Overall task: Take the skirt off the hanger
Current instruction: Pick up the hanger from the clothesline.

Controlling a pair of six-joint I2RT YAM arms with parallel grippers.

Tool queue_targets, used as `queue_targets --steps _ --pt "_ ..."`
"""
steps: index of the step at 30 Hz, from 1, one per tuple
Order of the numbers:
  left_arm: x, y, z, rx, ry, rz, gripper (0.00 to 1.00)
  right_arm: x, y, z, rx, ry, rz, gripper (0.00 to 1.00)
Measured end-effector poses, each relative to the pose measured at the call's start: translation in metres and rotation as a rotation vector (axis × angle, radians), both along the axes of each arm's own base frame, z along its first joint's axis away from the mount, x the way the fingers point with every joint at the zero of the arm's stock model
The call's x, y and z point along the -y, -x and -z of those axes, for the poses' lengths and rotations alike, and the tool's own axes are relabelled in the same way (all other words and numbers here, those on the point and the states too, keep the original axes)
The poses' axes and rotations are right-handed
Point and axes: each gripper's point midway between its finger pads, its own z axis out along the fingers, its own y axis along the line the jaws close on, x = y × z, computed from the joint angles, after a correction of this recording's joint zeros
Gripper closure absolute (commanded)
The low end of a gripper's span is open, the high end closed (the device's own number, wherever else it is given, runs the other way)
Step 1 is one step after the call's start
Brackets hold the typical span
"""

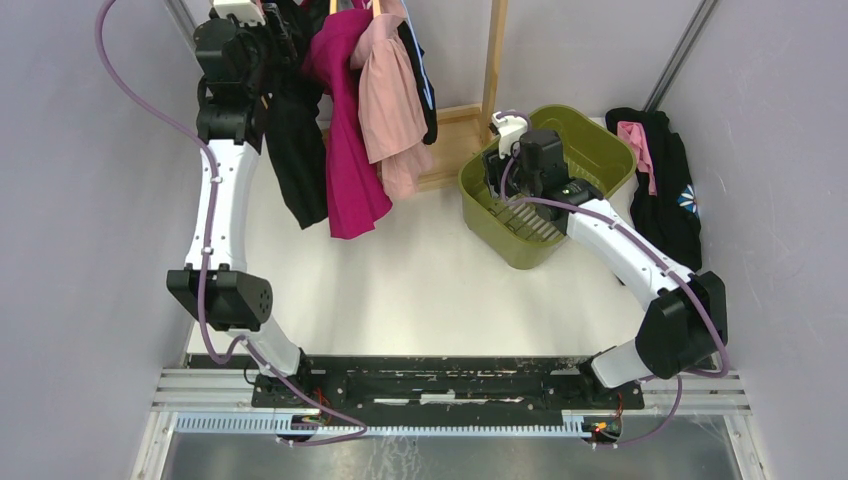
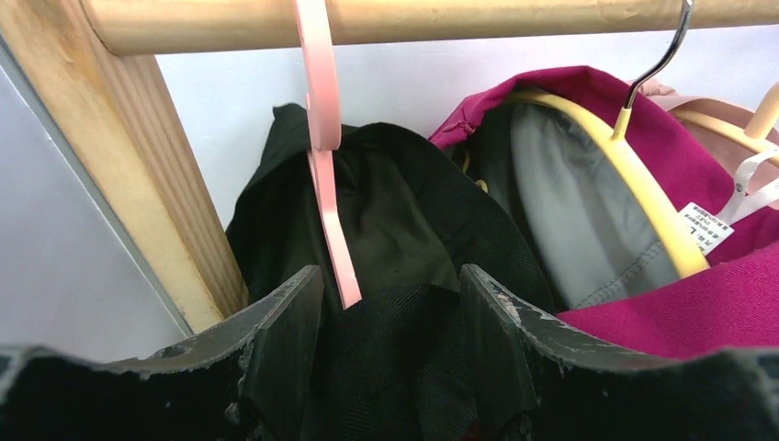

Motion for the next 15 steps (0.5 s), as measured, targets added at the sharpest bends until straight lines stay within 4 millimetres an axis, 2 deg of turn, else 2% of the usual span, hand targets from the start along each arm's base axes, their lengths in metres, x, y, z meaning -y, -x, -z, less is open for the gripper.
queue_targets --steps 8,15 --pt "-0.004 -0.013 0.015 -0.029 0.001 -0.024 0.36 0.002 -0.001 0.0 0.003 0.008 0.009 0.43" --pt "-0.011 -0.023 0.036 -0.085 0.0 -0.063 0.29 0.004 0.0 0.004 -0.002 0.019 0.012 0.43"
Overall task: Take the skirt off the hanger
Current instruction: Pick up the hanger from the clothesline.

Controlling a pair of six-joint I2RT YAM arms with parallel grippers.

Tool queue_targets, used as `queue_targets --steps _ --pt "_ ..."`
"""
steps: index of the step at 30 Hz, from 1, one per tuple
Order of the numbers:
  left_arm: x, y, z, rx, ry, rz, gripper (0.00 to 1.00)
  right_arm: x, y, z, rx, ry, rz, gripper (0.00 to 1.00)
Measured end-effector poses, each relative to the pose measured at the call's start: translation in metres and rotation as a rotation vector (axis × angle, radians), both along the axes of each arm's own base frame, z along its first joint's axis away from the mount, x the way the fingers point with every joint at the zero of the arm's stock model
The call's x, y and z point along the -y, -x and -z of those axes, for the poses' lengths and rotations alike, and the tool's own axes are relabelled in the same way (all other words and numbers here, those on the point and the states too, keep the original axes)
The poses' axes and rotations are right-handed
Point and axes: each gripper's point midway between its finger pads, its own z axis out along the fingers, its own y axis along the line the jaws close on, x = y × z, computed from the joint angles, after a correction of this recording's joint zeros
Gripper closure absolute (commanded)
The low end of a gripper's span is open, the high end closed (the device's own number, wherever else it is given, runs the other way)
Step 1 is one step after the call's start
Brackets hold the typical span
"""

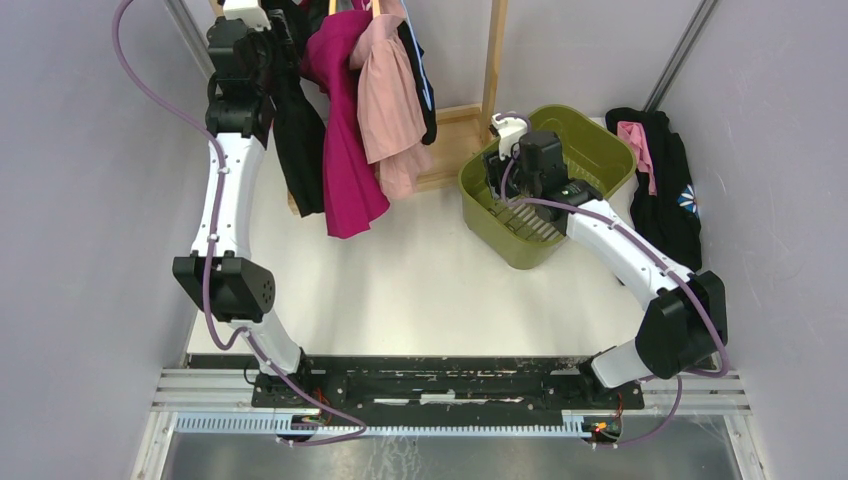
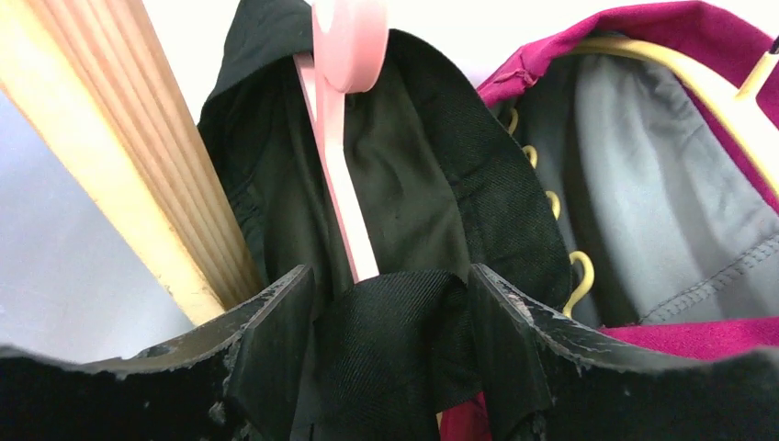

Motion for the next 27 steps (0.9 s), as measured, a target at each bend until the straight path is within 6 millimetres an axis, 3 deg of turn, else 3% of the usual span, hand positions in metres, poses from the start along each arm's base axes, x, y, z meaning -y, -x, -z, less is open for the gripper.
queue_targets --steps 6,13,24,27 --pt "-0.008 0.001 0.004 -0.016 -0.022 -0.04 0.17 0.0 0.0 0.0 -0.001 -0.001 0.0 0.43" --pt "-0.017 0.002 0.007 -0.03 -0.057 -0.084 0.16 0.0 0.001 0.003 -0.006 0.002 0.0 0.43" --pt "-0.034 0.003 0.041 -0.127 -0.087 -0.177 0.21 0.001 0.001 0.007 -0.009 0.004 0.0 0.43" --pt "-0.034 0.004 0.043 -0.139 -0.088 -0.176 0.34 0.001 0.002 0.011 -0.012 0.005 0.0 0.43"
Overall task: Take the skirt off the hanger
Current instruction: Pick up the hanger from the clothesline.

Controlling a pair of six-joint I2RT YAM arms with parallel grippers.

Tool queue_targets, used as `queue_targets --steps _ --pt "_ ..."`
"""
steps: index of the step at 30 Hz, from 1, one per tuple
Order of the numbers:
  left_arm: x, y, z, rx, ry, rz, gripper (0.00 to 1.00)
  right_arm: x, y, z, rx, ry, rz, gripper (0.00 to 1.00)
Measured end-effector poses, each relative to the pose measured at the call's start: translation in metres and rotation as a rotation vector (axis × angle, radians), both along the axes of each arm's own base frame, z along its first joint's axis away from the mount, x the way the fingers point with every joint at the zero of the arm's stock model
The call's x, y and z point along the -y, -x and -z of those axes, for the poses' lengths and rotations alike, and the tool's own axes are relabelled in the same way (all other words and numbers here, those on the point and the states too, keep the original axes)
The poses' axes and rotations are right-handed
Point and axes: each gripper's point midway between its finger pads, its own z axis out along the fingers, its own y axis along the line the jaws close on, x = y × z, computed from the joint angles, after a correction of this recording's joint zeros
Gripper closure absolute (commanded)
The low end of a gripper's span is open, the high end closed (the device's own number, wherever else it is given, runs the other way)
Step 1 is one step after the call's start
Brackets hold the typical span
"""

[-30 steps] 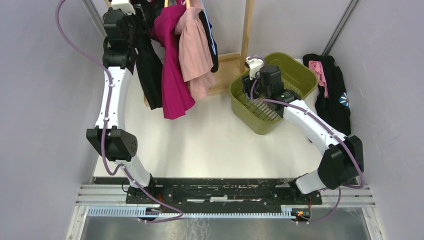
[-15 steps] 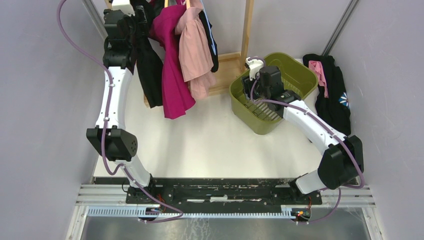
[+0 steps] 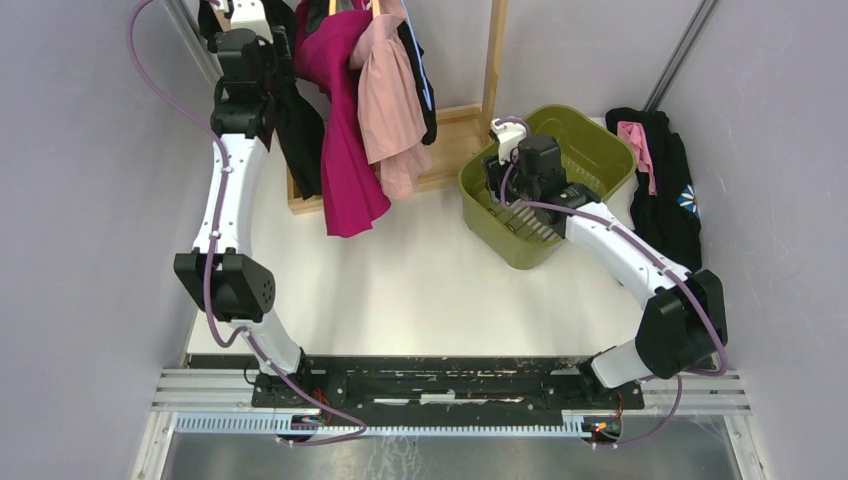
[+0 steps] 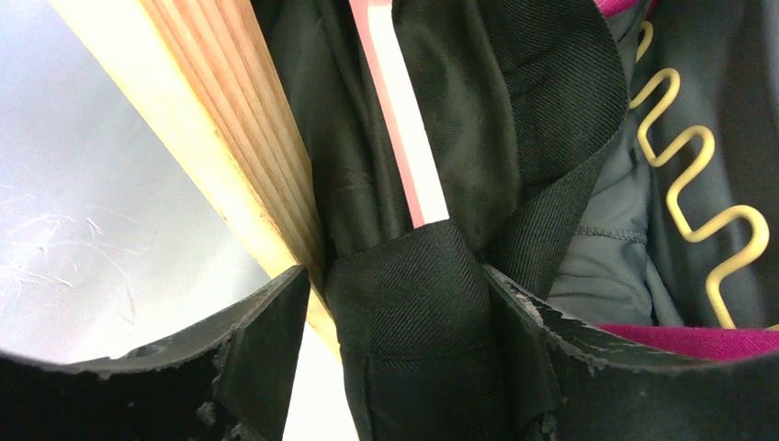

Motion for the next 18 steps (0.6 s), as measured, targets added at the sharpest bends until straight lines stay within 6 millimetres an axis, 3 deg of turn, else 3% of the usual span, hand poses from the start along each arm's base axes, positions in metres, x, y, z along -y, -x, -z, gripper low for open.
queue_targets --steps 3,7,18 --pt "0.0011 0.0007 0.0004 -0.008 0.0 0.006 0.47 0.0006 0.0012 0.004 -0.007 0.003 0.0 0.43" --pt "0.0023 0.0002 0.0008 -0.025 0.003 0.008 0.95 0.0007 0.0014 0.0052 -0.008 0.004 0.0 0.43" --pt "0.0008 0.0007 0.0003 -0.054 -0.001 0.001 0.97 0.0014 0.002 0.0074 -0.012 0.007 0.002 0.43"
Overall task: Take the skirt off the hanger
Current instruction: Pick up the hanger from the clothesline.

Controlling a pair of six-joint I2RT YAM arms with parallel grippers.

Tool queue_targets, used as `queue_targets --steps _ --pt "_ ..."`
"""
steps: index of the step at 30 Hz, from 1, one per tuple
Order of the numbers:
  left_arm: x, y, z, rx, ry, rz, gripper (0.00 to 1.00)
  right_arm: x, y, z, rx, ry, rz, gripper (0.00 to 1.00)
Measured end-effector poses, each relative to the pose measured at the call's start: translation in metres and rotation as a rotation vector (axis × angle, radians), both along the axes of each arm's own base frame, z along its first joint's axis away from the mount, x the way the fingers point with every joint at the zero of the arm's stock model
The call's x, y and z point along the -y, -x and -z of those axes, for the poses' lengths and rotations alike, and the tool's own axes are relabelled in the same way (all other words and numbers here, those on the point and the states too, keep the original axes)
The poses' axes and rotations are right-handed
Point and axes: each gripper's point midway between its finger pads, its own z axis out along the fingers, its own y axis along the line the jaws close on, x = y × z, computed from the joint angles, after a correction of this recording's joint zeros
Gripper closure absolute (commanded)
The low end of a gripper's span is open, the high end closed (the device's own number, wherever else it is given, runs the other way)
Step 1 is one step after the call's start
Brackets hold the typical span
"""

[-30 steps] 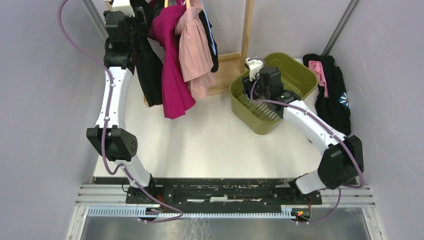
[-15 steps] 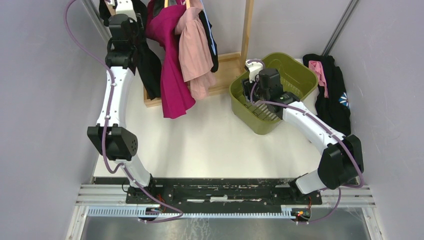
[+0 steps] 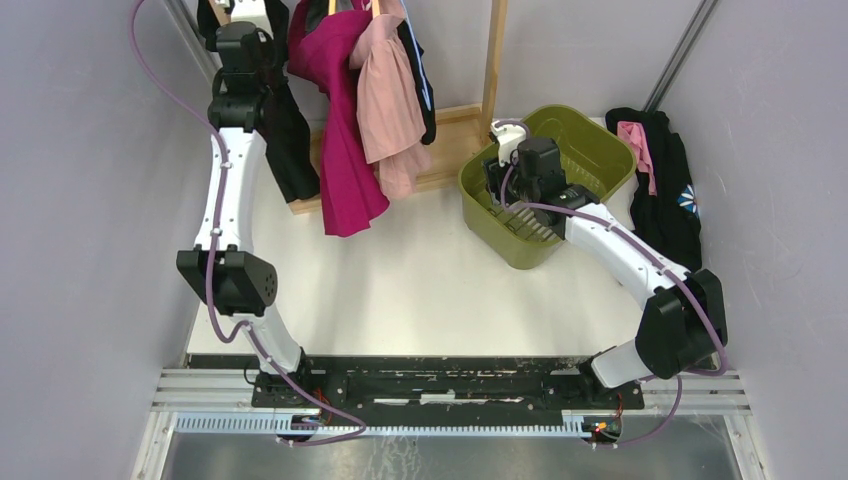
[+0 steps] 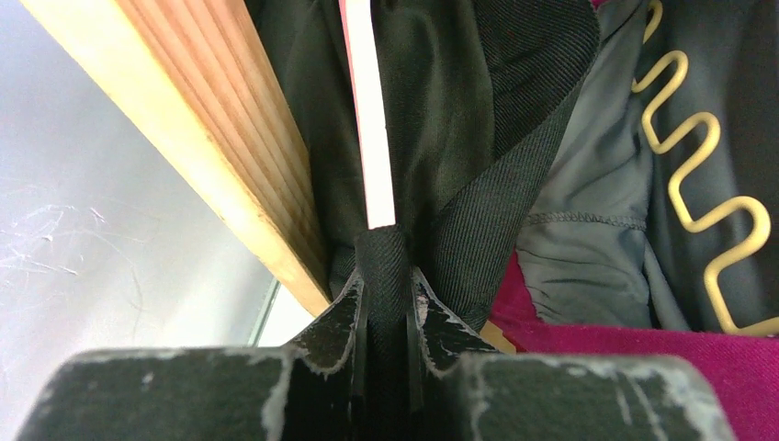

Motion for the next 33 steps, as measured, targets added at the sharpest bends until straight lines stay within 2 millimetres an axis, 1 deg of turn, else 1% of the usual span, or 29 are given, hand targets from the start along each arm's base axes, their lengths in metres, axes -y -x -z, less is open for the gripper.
queue_targets --steps 11,15,19,29,31,33 --pt "0.008 0.001 -0.007 0.0 0.018 0.073 0.97 0.002 -0.001 0.0 0.003 0.007 0.008 0.43" --pt "0.013 0.005 -0.011 0.007 0.043 0.094 0.97 0.002 -0.001 0.0 0.003 0.006 0.008 0.43" --pt "0.017 0.013 -0.022 0.024 0.055 0.121 0.97 0.002 -0.001 0.0 0.003 0.006 0.008 0.43" --pt "0.031 0.03 -0.028 0.007 0.071 0.198 0.97 0.002 -0.001 0.004 0.004 0.006 0.008 0.43" --pt "0.034 0.039 -0.029 0.022 0.071 0.214 0.97 0.002 -0.001 0.005 0.004 0.006 0.008 0.43" --pt "0.037 0.049 -0.026 0.026 0.072 0.226 0.97 0.001 -0.001 0.004 0.005 0.004 0.007 0.43"
